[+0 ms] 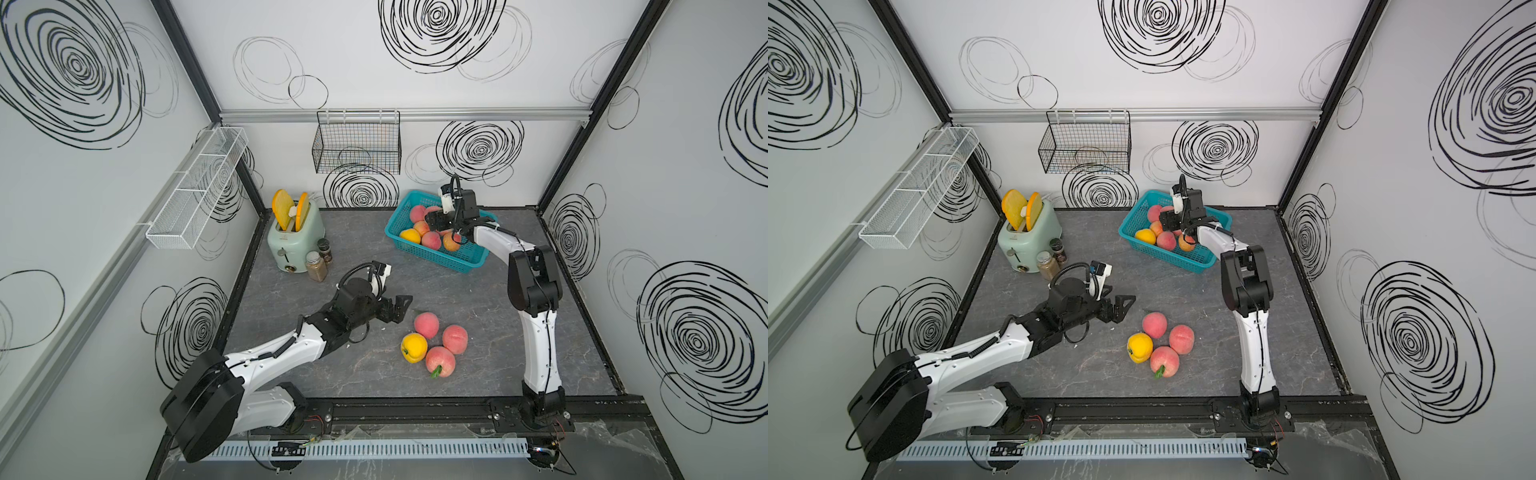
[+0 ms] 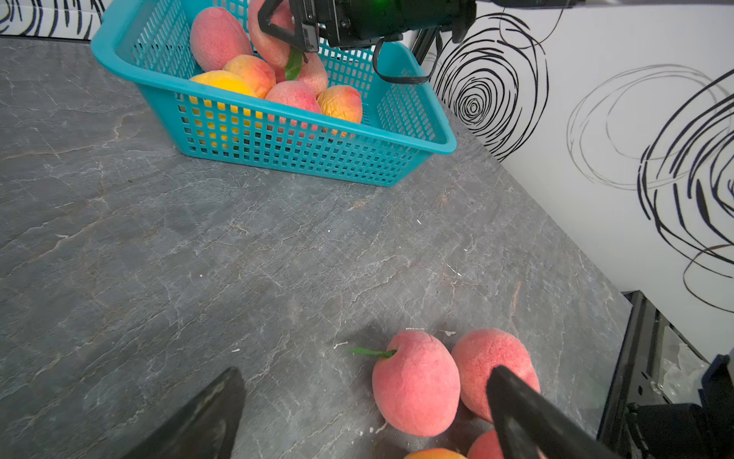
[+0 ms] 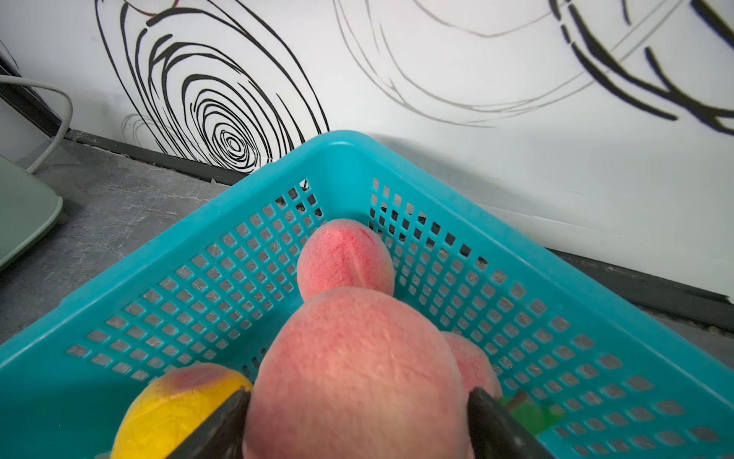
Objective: Put the peaches into the basket
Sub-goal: Place the peach in the basket.
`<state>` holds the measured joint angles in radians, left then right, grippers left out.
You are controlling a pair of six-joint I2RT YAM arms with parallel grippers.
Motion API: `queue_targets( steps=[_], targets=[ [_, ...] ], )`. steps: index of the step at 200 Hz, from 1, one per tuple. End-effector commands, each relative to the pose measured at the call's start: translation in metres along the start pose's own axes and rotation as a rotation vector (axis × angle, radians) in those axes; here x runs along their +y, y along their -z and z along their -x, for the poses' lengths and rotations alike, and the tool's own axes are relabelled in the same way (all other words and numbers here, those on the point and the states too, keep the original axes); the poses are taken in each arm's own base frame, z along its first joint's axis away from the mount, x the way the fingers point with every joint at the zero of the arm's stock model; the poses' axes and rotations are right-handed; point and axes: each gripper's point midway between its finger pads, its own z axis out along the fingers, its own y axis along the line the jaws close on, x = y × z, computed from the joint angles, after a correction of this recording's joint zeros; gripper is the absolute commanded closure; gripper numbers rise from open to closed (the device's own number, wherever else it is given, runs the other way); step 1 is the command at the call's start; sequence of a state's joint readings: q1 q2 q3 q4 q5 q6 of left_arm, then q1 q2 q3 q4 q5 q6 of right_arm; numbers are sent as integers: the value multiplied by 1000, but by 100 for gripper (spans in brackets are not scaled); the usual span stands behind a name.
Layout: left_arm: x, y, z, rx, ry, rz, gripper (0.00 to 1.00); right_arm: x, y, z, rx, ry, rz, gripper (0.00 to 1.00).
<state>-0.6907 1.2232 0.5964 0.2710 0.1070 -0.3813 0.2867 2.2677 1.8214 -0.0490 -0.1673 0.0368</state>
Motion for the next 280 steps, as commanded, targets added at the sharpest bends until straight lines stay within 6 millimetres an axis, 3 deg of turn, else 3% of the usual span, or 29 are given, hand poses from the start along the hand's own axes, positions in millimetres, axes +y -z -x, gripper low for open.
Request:
queue_targets(
  steps=[1, 95, 164, 215, 252, 280],
  targets=[
    [-2, 5, 18, -66, -12, -10, 2, 5, 4, 9, -10, 19, 4, 11],
    [-1, 9, 18, -69, -9, -2, 2, 20, 30, 30, -56, 39, 10, 10],
    [-3, 25, 17, -66, 16, 1, 2, 50, 90, 47, -127, 42, 35, 9],
    [-4, 38, 9, -31, 20, 21, 2, 83, 137, 22, -124, 42, 71, 7],
    [3, 43, -9, 44, 38, 65, 2, 102, 170, -6, -114, 41, 92, 4],
    [-3, 48, -20, 75, 54, 56, 2, 113, 193, -28, -104, 41, 121, 3]
  ],
)
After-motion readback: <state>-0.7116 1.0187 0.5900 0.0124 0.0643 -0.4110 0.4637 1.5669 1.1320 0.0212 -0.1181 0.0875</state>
